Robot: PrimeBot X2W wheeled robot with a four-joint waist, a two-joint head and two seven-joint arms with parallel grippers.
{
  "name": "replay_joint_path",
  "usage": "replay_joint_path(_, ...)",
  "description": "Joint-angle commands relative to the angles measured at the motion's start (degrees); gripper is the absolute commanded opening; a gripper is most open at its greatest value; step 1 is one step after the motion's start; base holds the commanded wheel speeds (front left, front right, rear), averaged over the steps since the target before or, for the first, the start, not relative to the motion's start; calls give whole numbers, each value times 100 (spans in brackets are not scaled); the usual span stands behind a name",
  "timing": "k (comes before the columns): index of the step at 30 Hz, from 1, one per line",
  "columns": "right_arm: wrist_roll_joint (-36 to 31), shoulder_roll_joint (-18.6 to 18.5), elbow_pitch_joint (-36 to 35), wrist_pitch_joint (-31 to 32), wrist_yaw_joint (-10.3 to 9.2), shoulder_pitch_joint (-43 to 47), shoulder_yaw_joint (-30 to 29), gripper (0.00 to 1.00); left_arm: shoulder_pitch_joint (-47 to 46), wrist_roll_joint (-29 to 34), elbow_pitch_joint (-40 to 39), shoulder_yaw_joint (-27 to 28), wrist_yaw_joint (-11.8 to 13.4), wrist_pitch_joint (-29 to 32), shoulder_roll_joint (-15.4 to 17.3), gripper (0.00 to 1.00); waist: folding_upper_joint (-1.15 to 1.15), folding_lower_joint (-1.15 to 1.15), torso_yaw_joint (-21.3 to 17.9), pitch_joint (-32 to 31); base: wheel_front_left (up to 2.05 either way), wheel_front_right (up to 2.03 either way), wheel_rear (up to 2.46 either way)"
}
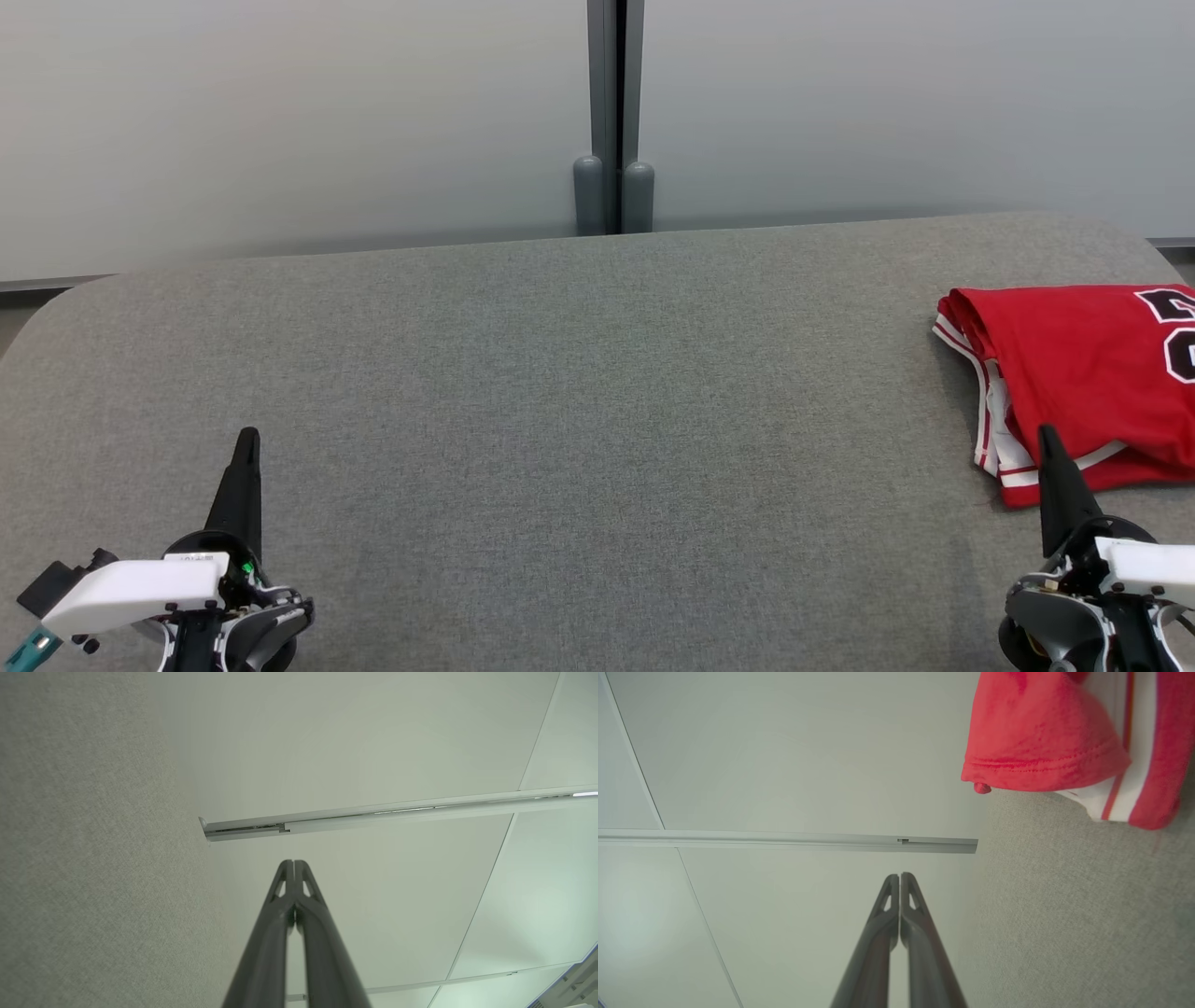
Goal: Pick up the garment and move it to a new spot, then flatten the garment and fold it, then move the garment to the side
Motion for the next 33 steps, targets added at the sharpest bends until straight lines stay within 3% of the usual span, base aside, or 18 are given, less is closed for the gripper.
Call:
replay_joint_path(1, 116, -4, 22, 31, 0, -76, -23, 0, -116, -119, 7, 38, -60, 38, 4, 0, 0, 0, -1, 0, 0, 0, 0)
replay_joint_path(33, 171, 30, 64, 74, 0, -104, -79, 0, -107, -211, 14, 58, -58, 70, -11, 0, 0, 0, -3, 2, 0, 0, 0)
